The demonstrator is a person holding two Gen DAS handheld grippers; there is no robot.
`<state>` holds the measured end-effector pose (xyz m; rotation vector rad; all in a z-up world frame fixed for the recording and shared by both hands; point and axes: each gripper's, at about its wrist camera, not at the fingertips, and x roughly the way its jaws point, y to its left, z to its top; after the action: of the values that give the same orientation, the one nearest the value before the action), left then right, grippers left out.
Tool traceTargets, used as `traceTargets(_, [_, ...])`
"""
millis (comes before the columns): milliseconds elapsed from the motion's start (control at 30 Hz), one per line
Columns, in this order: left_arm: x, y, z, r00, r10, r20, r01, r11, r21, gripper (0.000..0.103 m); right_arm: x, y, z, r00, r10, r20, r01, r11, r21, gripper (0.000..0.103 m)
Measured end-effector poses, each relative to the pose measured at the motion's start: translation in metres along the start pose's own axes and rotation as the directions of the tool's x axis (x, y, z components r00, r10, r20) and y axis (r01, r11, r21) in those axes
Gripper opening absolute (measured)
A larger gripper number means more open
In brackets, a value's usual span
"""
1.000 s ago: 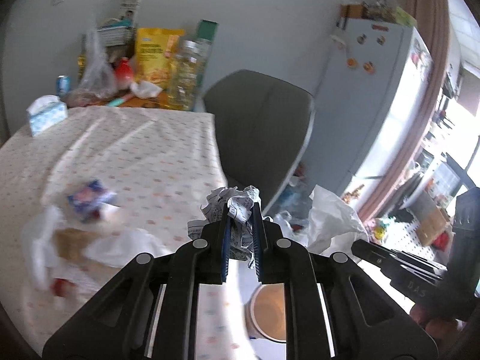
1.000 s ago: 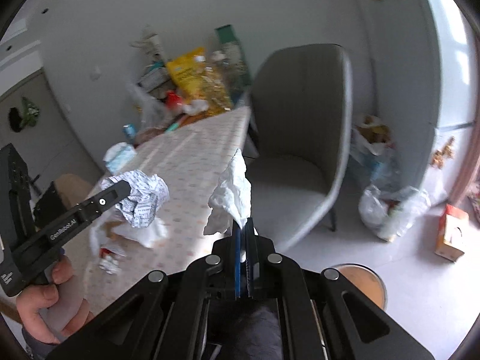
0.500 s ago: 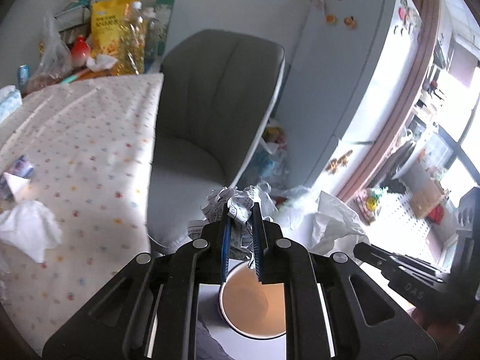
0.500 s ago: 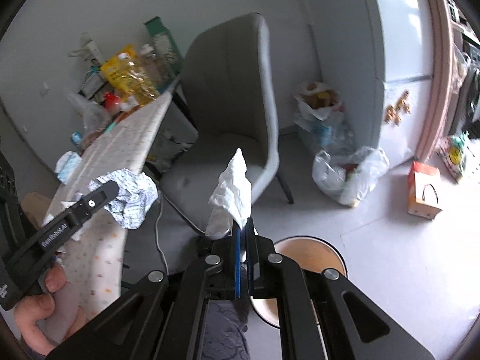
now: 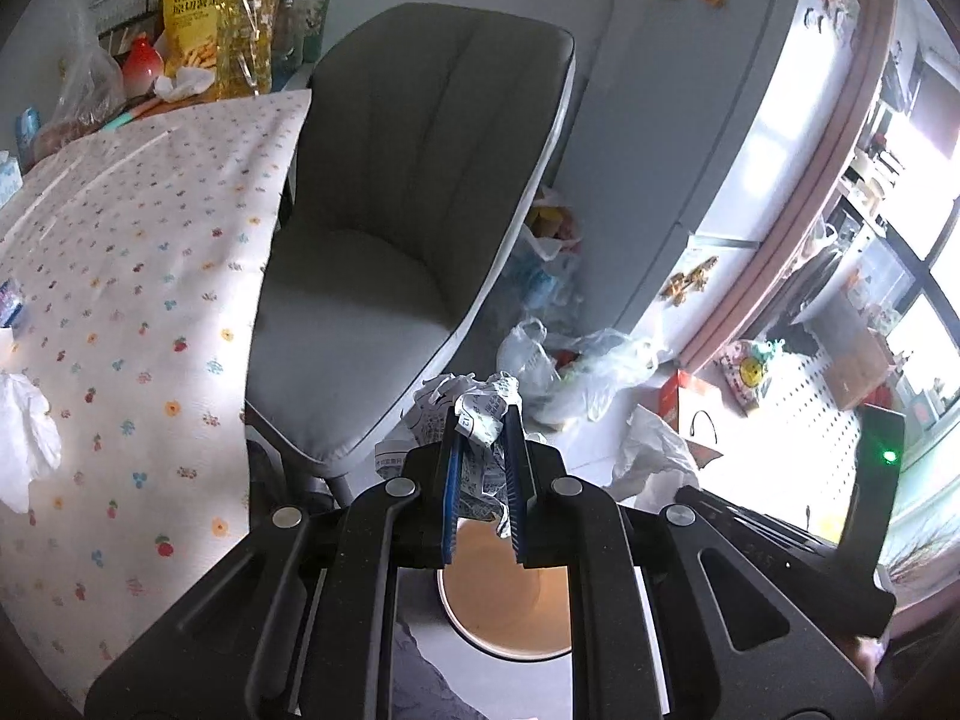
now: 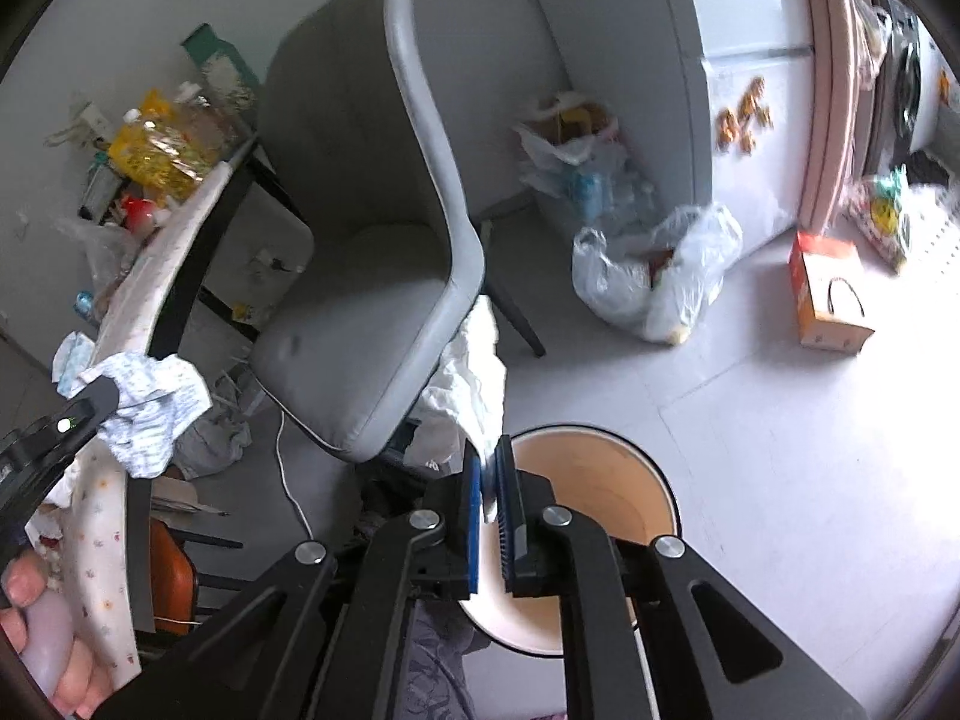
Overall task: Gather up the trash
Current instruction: 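Carry the foil with the left tool over the white bucket, then open the left tool to drop the foil into the bucket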
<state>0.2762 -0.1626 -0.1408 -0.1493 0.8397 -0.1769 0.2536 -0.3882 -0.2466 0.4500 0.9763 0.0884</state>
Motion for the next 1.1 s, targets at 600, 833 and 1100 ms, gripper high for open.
traceTargets(600, [0.047,-0.060,-0.027,0.976,-0.125,-0.178,0.138,0.988,0.063,0.027,-0.071,-0.060,-0.010,0.991,-0.034,0.131,0.015,0.990,0.142,0.075])
traceTargets(833, [0.024,-0.058,-0.019,0.989,-0.124,-0.076,0.129,0.989,0.076,0.097,-0.091,-0.060,-0.014,0.975,-0.128,0.181,0.110,0.988,0.109,0.083])
traceTargets(1100, [-0.022,-0.017,0.006,0.999,-0.052,-0.005,0.052,0.999,0.013,0.097,-0.102,-0.026,-0.015,0.954,-0.134,0.269,0.118,0.990,0.074,0.095])
